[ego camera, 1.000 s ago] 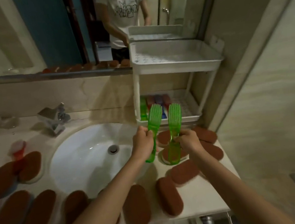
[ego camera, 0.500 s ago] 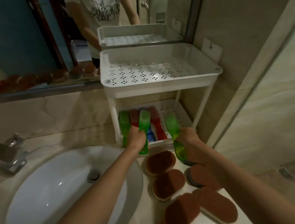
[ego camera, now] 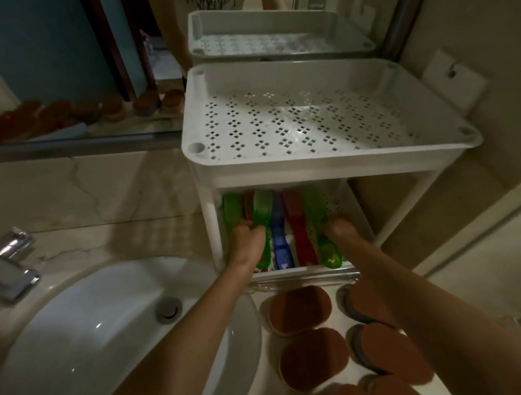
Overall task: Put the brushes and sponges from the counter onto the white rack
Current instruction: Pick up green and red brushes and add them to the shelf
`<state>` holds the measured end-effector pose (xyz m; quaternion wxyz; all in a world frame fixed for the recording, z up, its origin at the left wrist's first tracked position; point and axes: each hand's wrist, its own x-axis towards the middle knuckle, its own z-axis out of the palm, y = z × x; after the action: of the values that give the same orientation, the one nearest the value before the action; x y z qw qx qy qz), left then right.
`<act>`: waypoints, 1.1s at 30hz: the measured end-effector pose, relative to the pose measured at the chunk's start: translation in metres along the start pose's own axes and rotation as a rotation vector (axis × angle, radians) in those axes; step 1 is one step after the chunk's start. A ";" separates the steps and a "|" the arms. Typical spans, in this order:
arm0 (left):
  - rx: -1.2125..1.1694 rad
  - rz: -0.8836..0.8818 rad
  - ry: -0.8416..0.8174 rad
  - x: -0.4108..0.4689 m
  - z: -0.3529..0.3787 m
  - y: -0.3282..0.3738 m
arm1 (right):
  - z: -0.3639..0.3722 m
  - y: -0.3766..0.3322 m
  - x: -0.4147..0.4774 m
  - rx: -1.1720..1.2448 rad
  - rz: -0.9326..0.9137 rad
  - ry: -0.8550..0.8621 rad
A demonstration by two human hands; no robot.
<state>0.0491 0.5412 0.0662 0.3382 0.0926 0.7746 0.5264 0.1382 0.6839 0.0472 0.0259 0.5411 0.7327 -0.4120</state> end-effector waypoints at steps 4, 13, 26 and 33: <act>-0.026 -0.013 0.010 0.000 0.004 0.005 | 0.004 -0.001 0.013 0.053 0.050 -0.020; -0.071 0.016 0.098 0.007 0.012 0.004 | 0.006 0.010 0.004 -0.063 0.056 0.090; 0.146 0.208 0.025 -0.002 0.061 0.012 | -0.023 0.003 -0.029 0.650 0.020 -0.103; 0.817 0.597 -0.097 0.005 0.066 -0.007 | -0.036 0.000 -0.012 -0.042 -0.008 0.214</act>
<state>0.0879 0.5898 0.0436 0.1449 0.4592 0.8403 0.2492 0.1576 0.6974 0.0760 -0.0426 0.5784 0.7419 -0.3366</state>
